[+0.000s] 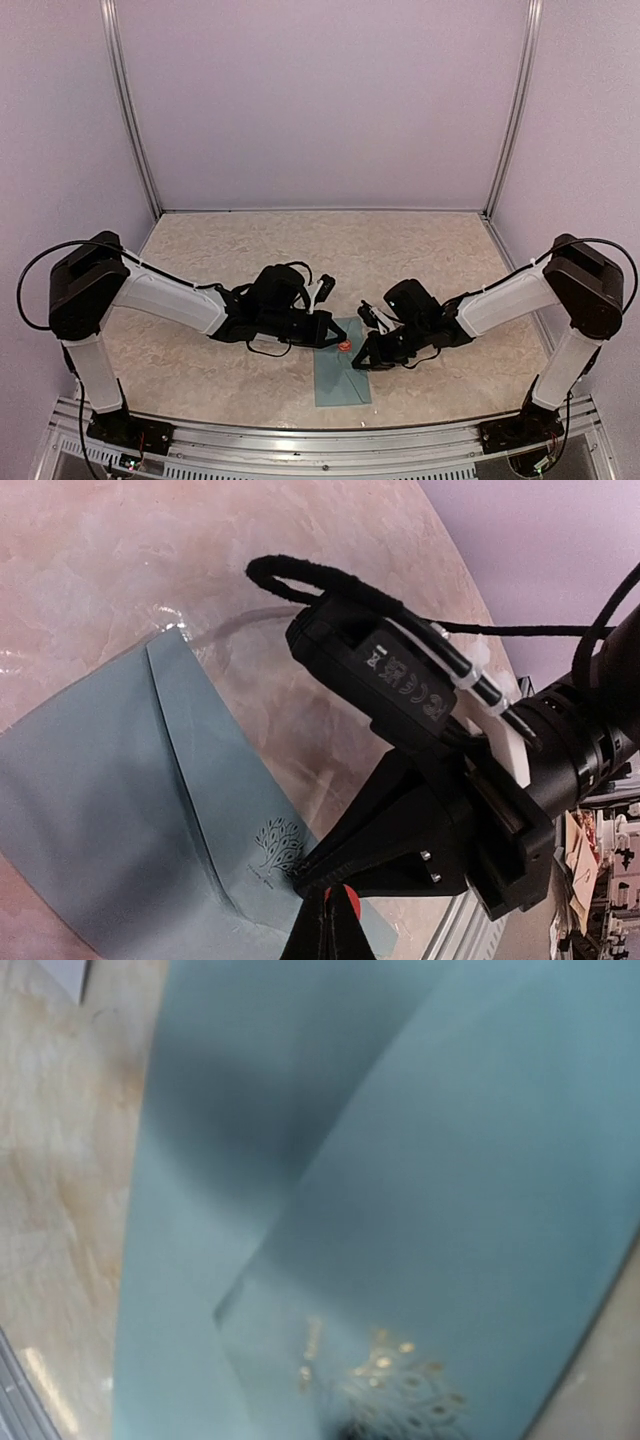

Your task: Place the letter into the envelope and seal it

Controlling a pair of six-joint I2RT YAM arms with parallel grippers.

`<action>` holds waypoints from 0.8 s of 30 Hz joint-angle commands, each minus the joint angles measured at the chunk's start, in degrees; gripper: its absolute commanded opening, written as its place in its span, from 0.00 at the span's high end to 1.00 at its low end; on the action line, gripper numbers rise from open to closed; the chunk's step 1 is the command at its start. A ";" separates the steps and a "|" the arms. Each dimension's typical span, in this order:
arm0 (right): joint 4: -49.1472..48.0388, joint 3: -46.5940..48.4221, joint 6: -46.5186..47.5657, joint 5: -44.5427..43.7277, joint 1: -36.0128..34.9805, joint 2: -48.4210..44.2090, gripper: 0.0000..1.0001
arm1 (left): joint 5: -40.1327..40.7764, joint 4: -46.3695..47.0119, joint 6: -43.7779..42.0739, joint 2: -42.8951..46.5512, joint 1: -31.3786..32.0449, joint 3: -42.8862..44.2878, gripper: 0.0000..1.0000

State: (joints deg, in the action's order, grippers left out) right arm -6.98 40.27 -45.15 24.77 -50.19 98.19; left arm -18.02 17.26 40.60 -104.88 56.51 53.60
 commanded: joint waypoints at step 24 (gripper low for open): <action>1.31 0.80 -0.73 -0.15 -0.54 3.56 0.96 | 6.55 -4.45 -4.70 -6.61 0.79 1.77 1.00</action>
State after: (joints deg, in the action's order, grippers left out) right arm -8.10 41.15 -46.00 25.96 -50.19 99.66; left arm -13.82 13.52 37.80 -110.34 56.77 54.50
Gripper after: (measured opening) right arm 0.041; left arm 0.003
